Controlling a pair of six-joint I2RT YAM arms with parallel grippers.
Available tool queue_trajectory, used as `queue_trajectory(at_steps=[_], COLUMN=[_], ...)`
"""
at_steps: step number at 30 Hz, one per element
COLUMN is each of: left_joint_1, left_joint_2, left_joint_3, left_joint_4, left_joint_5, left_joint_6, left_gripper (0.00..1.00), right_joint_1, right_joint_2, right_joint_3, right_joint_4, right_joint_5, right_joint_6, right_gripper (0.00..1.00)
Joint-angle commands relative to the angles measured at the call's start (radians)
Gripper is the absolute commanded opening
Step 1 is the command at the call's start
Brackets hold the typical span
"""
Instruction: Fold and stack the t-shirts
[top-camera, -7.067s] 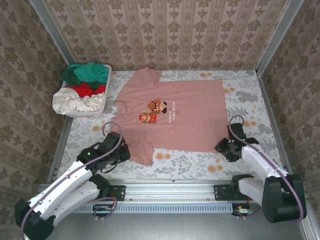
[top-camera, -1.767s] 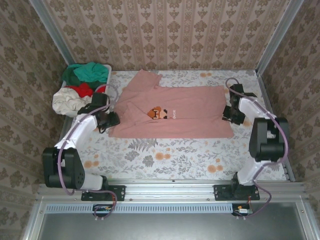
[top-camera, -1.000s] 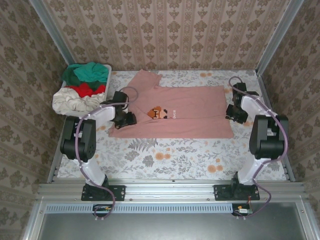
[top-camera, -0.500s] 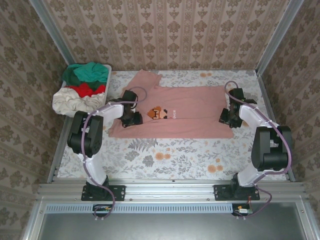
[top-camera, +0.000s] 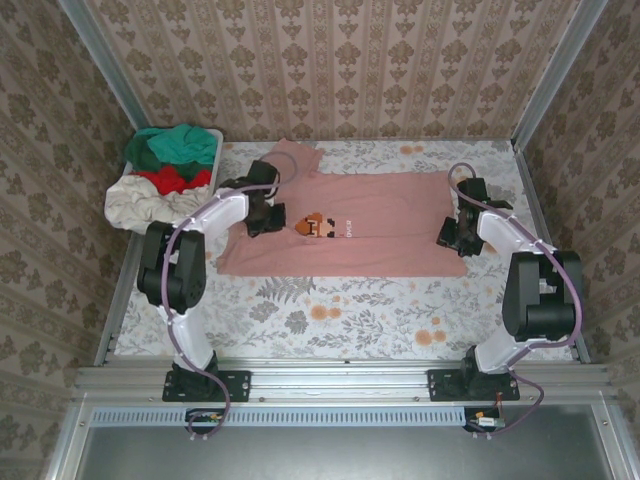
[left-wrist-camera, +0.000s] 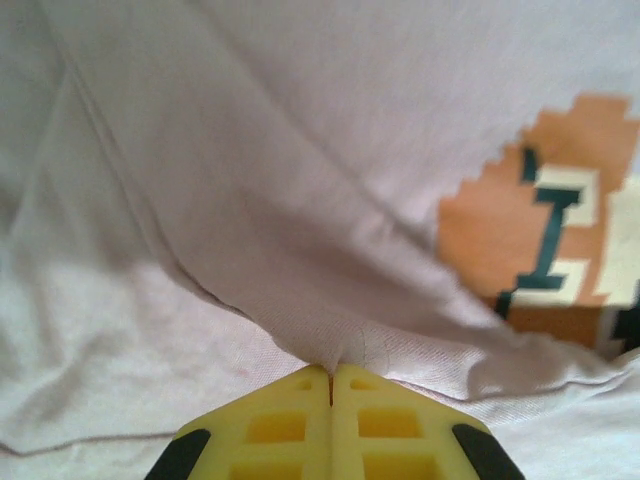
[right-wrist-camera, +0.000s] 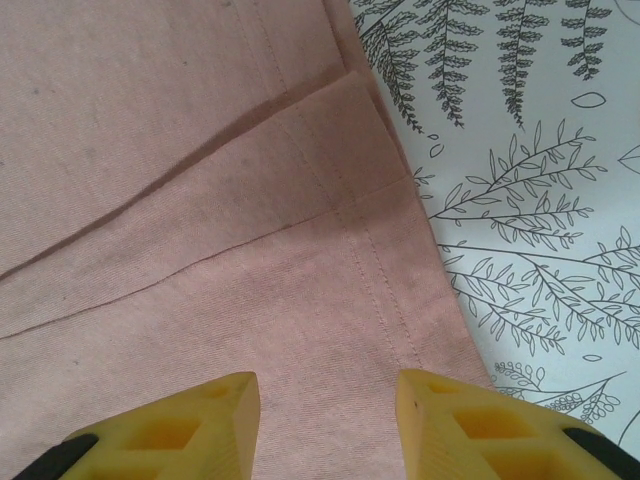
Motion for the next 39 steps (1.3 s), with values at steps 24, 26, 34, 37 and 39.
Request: queue_trajectory(at_steps=[24,26,34,37,39], left_joint_1=[-0.057,-0.053,0.031,0.091,0.125], left_joint_2=[0.396,0.407,0.411,0.449,0.503], left_joint_3=[0.523,0.552,0.712,0.769,0.828], left_joint_4=[-0.111,-0.126,-0.103,-0.052,-0.021], left_joint_5=[0.031,0.029,0.001,-0.016,-0.044], left_joint_6=[0.259,0.266,0.277,0.253,0.229], left_gripper=[0.34,0.36,0.97,1.00,1.00], right_joint_1=[0.007,0.007,0.006,0.004,0.000], right_joint_2=[0.045,0.049,0.109,0.220,0.324], right_joint_3=[0.007,0.030,0.249,0.385,0.502], right_joint_4=[0.004,-0.009,-0.017,-0.032,-0.060], right_joint_5=[-0.024,-0.015,0.032,0.065,0.074], right_joint_6=[0.000,0.000,-0.008,-0.027,-0.043], right_gripper=[0.42,0.42,0.50,0.54,0.54])
